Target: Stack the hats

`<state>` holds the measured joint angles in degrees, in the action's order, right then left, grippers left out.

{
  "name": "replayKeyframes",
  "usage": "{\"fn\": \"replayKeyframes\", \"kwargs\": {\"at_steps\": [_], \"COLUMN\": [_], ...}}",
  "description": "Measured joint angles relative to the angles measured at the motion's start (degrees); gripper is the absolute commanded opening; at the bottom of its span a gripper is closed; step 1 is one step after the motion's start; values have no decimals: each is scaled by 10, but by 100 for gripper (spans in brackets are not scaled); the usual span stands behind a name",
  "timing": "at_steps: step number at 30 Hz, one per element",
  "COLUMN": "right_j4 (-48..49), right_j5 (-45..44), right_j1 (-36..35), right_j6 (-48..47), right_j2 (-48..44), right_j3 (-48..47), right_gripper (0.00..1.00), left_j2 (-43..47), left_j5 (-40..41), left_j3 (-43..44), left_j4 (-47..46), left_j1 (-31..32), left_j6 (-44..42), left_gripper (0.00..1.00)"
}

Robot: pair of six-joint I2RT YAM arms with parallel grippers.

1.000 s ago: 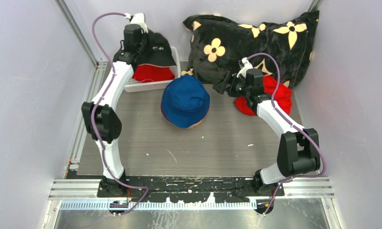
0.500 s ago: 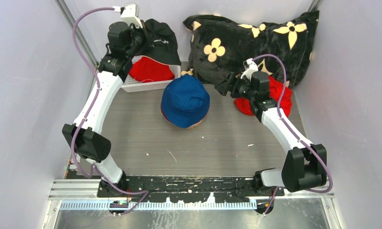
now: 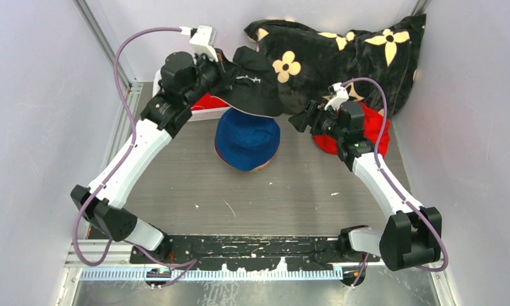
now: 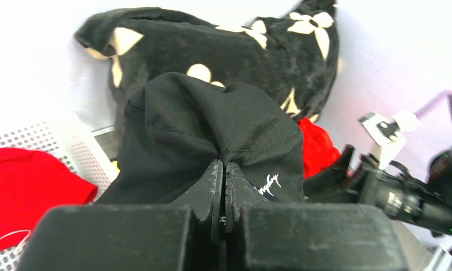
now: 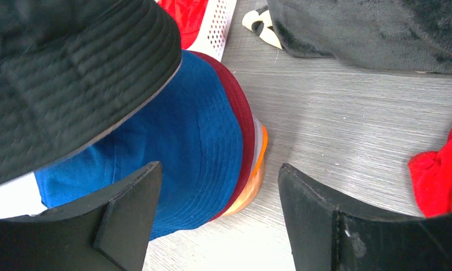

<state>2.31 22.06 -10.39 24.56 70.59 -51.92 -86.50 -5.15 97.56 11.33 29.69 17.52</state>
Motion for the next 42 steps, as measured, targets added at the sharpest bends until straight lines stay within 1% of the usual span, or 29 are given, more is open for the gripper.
{"fn": "replayKeyframes", "kwargs": {"at_steps": [3,6,11,17,21,34,36,39,41,42], "right_j4": [0,-3,-3,-6,-13,-20,-20,-21,-21,-21], "right_j5": [-3,-6,-10,-10,-10,-10,-10,-10,-10,-10], "right_j1": [0,0,0,0,0,0,0,0,0,0], "right_j6": [0,-1,-3,-2,-2,-2,-2,-2,-2,-2], "right_j2": [-11,-26,-57,-91,-105,-125,-125,-124,-121,-120], "right_j3": [8,12,15,37,49,52,53,54,54,54], "right_gripper": [79,79,80,80,80,80,80,80,80,80], "left_j2": [31,75,163,244,261,257,252,240,231,225], "left_j5": [13,28,54,73,77,84,86,86,85,83], "left_j3": [-24,-70,-183,-305,-348,-402,-406,-407,-407,-407], "left_j4": [-3,-7,-17,-40,-64,-98,-101,-107,-109,-110], "left_j1": [32,63,101,115,115,115,115,115,115,115], "left_j6": [-4,-11,-17,-25,-31,-30,-30,-29,-28,-27], "left_gripper": [0,0,0,0,0,0,3,12,24,34]}}
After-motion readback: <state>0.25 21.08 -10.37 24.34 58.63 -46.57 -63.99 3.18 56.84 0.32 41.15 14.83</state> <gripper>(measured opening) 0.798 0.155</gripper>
